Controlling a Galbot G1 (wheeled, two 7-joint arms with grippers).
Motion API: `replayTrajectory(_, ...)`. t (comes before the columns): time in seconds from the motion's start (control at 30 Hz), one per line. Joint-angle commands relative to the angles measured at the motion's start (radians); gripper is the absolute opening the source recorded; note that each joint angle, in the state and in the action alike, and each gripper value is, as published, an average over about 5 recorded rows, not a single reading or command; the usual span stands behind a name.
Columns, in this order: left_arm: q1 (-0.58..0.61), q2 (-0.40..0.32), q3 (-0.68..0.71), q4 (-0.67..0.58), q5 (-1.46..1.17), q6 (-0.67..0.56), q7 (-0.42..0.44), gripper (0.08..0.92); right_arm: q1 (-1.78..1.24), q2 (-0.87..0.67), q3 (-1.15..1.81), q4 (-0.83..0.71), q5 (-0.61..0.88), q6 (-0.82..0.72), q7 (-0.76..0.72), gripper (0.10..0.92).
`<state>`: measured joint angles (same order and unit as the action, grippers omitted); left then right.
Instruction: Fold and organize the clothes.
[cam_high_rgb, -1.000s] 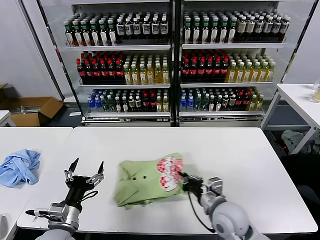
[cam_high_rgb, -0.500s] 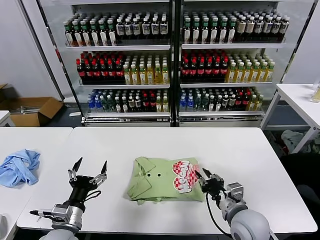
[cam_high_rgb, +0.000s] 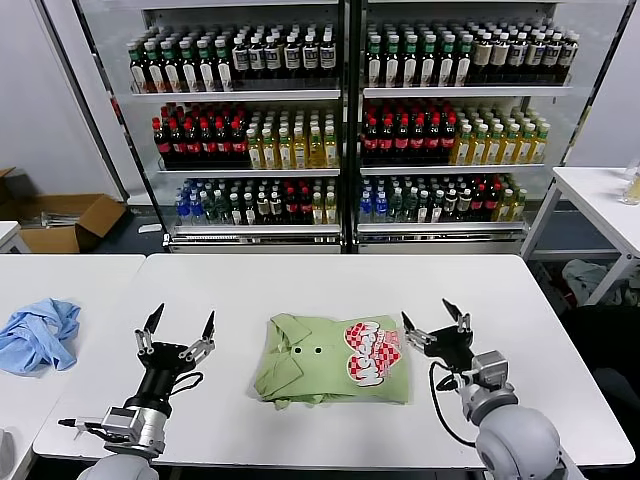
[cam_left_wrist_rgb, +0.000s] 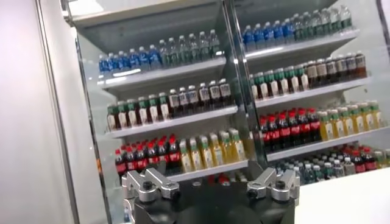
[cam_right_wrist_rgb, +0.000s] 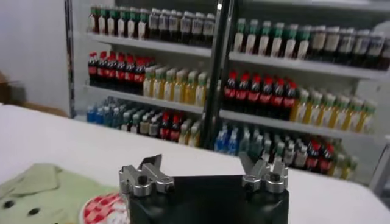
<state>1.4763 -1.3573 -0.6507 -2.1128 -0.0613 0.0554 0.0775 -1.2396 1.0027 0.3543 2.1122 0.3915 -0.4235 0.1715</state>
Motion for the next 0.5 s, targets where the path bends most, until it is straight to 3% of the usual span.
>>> replayTrajectory(0.03,-0.002,0.008,-0.005,0.004,0.004,-0.047,0.010,0.823,0.072,-0.009,0.025,-0.060,-0.083,0.069,-0.026,0.812)
replayTrajectory(0.5,-0.031,0.038,-0.006,0.050,-0.002,-0.084,-0.002,0.823,0.077,-0.006,0.060,-0.170,-0.225,0.196,-0.059,0.822)
